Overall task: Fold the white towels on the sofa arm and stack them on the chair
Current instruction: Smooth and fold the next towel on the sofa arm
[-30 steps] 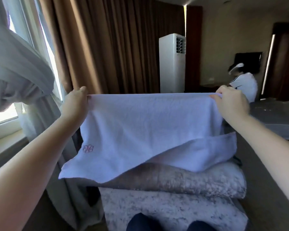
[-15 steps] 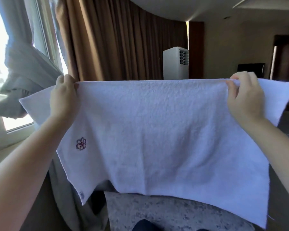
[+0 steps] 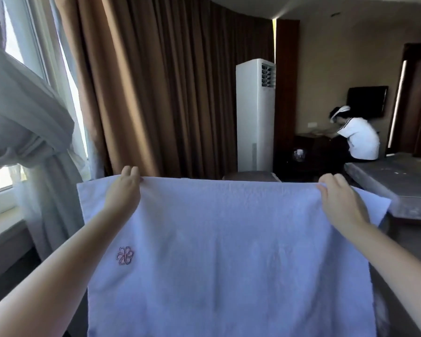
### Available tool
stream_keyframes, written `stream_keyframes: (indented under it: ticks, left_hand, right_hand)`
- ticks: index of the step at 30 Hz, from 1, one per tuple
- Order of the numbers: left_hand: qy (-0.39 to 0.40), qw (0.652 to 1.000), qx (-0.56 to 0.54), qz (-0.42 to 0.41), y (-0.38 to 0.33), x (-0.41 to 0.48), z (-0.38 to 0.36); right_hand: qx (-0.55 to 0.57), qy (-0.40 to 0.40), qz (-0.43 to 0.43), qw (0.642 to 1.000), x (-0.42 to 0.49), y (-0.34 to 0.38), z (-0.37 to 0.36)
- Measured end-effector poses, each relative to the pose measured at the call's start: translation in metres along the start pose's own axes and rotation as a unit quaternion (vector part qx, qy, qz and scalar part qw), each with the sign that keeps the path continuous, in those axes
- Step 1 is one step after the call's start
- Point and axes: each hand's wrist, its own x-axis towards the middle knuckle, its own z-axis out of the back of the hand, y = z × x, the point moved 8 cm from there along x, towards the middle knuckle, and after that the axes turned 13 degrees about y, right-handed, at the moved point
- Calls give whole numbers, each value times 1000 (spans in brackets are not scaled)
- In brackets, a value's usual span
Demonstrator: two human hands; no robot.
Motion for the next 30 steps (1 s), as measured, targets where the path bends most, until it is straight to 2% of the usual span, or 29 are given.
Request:
stream_keyframes:
  ticks: [6, 10, 14, 18, 22, 26, 30]
  left_hand:
    - [98, 994, -31, 37, -3, 37, -101]
    - [187, 979, -46, 72, -4, 33, -162]
    - [204, 977, -61, 7, -46, 5, -185]
    - [206, 968, -91, -111, -132, -34, -192]
    - [223, 939, -137, -225, -218, -72, -204]
    - [244, 923, -173, -244, -277, -90, -217]
    - [234, 928, -162, -241, -290, -93, -225]
  right_hand:
    - [24, 110, -61, 992, 21, -40, -94]
    - [27, 192, -46, 980, 15, -46, -138]
    - [88, 252, -66, 961, -11, -51, -158]
    - [128, 220, -61, 965, -49, -73, -148]
    - [113, 196, -145, 963, -99, -116, -119]
    - [103, 247, -231, 935, -135, -144, -106]
    - [160, 235, -231, 931, -147, -139, -108]
